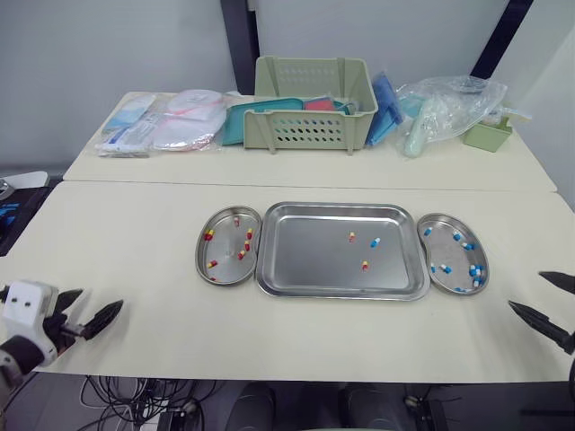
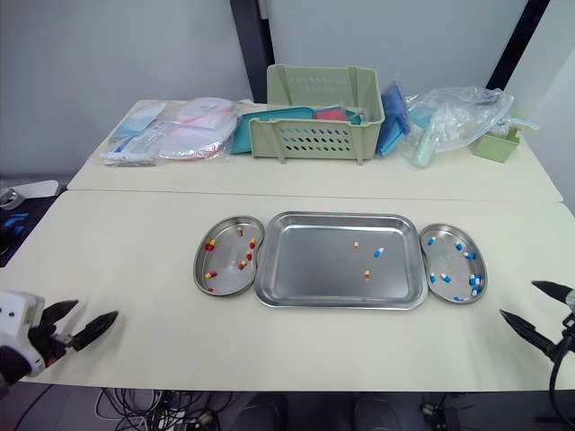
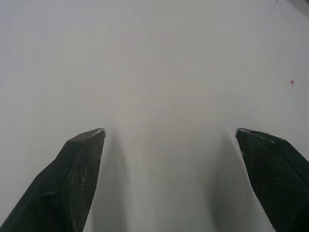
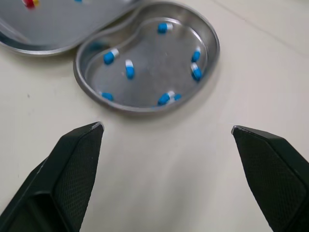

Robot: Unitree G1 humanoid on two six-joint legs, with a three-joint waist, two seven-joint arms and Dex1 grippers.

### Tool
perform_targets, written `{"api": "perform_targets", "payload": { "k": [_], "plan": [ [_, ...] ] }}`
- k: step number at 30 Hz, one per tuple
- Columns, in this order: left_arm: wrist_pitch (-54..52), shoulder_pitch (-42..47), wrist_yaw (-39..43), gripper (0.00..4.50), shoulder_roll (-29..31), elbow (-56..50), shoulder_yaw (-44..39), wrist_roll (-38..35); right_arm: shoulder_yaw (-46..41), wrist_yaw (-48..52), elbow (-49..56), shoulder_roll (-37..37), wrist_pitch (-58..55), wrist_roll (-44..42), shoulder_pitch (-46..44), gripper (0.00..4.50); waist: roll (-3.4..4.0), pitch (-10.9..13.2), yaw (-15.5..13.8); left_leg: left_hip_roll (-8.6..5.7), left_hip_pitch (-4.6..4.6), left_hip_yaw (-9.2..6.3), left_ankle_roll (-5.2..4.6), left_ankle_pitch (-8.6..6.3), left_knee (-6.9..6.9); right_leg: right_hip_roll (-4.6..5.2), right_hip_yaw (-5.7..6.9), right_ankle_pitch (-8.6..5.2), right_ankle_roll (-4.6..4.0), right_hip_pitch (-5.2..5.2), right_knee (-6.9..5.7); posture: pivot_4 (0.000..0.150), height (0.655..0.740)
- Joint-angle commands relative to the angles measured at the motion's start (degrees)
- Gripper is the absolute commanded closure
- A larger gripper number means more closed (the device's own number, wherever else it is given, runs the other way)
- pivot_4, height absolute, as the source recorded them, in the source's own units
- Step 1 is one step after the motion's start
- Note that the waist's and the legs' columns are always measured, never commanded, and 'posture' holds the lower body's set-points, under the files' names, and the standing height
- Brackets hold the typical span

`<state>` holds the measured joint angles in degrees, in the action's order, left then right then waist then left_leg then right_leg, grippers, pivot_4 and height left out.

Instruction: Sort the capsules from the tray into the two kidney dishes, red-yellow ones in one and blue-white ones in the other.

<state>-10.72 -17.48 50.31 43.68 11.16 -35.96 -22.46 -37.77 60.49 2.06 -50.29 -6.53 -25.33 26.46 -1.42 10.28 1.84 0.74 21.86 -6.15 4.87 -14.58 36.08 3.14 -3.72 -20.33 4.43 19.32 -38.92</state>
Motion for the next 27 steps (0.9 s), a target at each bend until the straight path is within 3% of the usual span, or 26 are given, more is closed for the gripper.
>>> {"api": "perform_targets", "payload": {
  "k": [1, 11, 19, 27],
  "plan": [
    [1.87, -1.26, -0.11, 0.03, 0.12, -1.04, -2.29, -0.37, -2.49, 1.22, -0.70, -0.83, 1.36, 0.80, 0.45, 0.00, 0.00, 0.00, 0.01, 0.00, -0.01, 0.01, 0.00, 0.00, 0.00, 0.00, -0.01, 0.00, 0.00, -0.01, 0.00, 0.150, 0.7400],
    [1.34, -1.56, -0.50, 0.03, -0.13, -3.05, -1.15, -1.03, -2.31, 3.25, 0.35, -1.07, 4.49, 2.53, 0.19, 0.00, 0.01, -0.01, 0.01, 0.00, -0.04, 0.01, 0.00, 0.00, 0.00, 0.00, -0.01, 0.00, 0.00, -0.03, -0.01, 0.150, 0.7400],
    [0.64, -3.12, -0.19, 0.03, -0.85, -6.69, 0.17, -0.79, 5.61, 3.16, 20.23, 1.08, -1.08, -1.34, 1.20, 0.00, 0.00, -0.03, 0.09, 0.04, -0.03, -0.01, 0.00, 0.00, 0.00, -0.02, 0.01, 0.00, 0.00, -0.03, -0.03, 0.150, 0.7400],
    [0.28, -6.87, 2.05, 0.03, -1.28, -14.02, -0.09, -1.88, 13.28, -1.98, 25.87, 4.23, -5.67, -2.14, -4.37, 0.00, -0.07, -0.06, -0.01, 0.04, -0.01, -0.04, 0.01, 0.00, 0.00, -0.02, 0.04, 0.00, 0.00, -0.03, -0.01, 0.150, 0.7400]
  ]
}}
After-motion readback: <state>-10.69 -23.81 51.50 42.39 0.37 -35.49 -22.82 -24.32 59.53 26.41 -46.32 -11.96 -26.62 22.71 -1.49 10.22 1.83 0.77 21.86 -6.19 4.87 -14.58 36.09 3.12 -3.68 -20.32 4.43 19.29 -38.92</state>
